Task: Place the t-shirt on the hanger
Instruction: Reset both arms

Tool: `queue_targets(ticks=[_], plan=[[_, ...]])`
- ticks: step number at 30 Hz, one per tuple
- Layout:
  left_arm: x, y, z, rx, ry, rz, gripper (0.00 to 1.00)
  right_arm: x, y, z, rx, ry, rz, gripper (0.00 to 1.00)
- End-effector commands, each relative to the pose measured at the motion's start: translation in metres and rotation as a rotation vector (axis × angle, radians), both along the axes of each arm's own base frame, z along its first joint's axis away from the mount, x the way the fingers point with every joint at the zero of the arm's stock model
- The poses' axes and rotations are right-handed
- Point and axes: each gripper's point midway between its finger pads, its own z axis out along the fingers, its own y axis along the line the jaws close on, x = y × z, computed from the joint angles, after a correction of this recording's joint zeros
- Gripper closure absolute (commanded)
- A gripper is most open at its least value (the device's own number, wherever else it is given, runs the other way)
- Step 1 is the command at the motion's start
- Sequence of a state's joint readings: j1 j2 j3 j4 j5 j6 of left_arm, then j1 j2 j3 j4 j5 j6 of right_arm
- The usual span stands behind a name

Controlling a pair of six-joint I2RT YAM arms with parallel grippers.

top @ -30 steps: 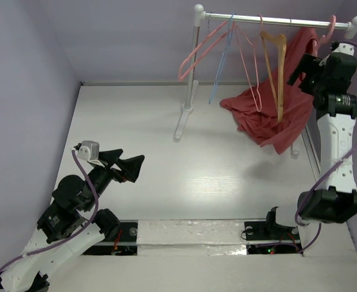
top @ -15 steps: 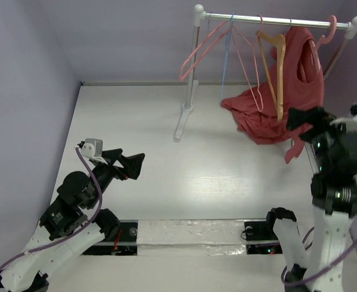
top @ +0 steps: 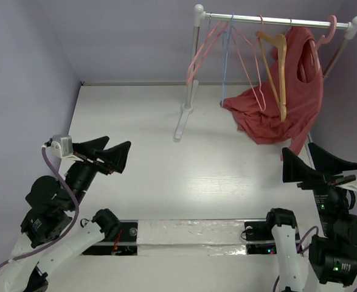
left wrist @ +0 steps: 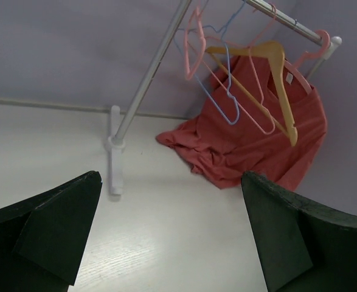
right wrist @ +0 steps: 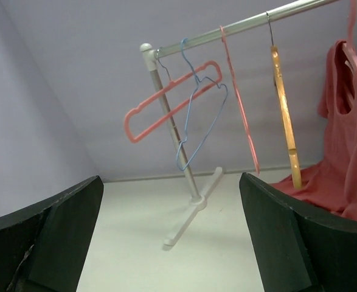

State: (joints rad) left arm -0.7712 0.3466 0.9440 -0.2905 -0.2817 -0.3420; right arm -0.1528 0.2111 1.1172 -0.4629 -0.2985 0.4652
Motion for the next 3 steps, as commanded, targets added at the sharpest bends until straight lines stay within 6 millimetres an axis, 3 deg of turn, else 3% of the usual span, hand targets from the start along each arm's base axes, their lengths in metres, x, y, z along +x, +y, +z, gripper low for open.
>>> queue_targets(ticks=[1,3], plan=[[0.0045,0.0023,0.0136,-0.017,-0.032,0.027,0.01,0.0047,-0.0013,-0.0011,-0.029,-0.002,0.000,0.00],[0.0083,-0.0008,0.0087,-0.020,-0.019,0.030,0.01,0.0089,-0.0024,-0.0059,-0.024,-0.001,0.000,0.00]])
